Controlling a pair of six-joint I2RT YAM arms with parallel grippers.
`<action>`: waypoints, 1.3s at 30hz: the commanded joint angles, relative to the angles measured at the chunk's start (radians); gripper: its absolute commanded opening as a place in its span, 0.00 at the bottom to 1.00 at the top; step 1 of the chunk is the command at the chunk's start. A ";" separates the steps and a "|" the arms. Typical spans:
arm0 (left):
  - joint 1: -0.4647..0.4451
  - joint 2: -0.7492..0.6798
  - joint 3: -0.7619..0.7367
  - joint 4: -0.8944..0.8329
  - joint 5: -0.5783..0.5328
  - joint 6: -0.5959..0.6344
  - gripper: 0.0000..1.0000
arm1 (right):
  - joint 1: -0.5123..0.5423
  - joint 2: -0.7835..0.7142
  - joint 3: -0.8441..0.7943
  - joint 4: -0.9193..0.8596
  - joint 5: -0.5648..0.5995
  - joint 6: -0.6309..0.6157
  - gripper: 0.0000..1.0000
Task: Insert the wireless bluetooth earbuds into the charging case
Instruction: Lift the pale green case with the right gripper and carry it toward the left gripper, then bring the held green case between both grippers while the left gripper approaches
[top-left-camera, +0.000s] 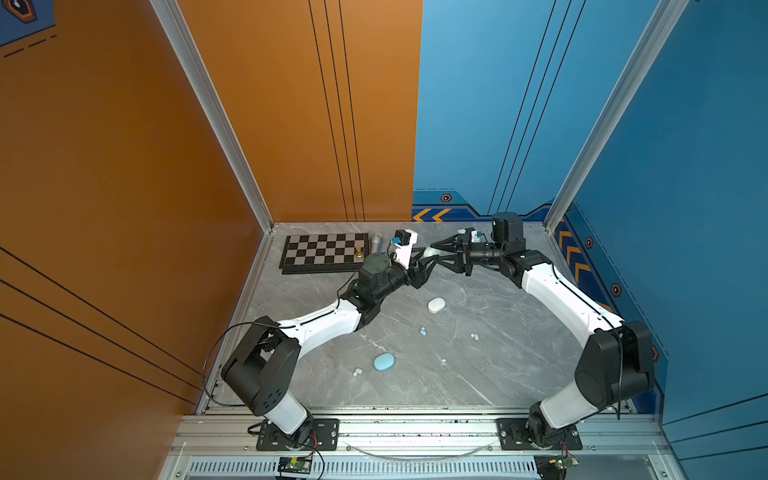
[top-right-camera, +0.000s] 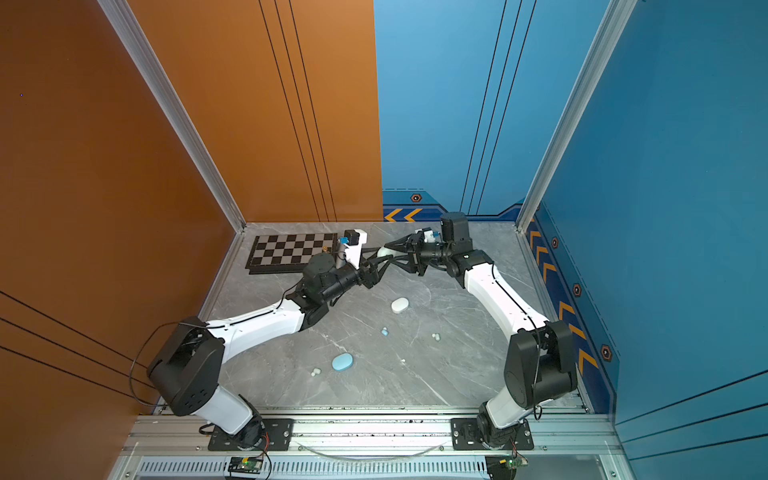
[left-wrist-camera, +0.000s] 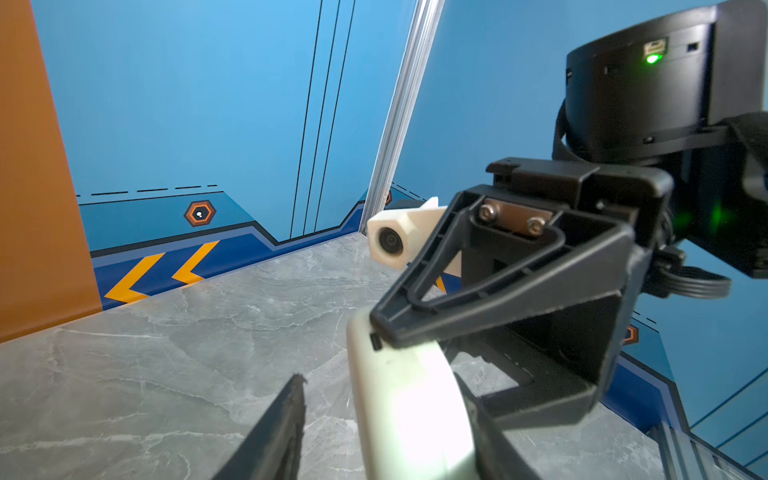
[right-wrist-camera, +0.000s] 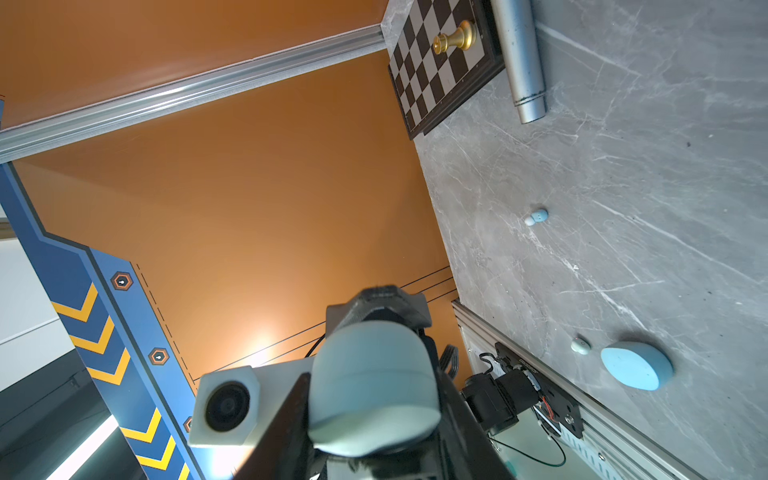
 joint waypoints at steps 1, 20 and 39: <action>-0.002 0.010 0.024 0.019 0.024 -0.009 0.46 | -0.010 -0.030 -0.005 0.039 -0.019 0.015 0.28; 0.033 -0.008 0.020 0.015 0.077 -0.023 0.11 | -0.076 -0.059 -0.022 0.060 -0.015 -0.087 0.59; 0.192 -0.168 0.079 -0.933 0.506 -0.117 0.10 | 0.196 -0.530 -0.416 -0.177 0.577 -1.989 0.61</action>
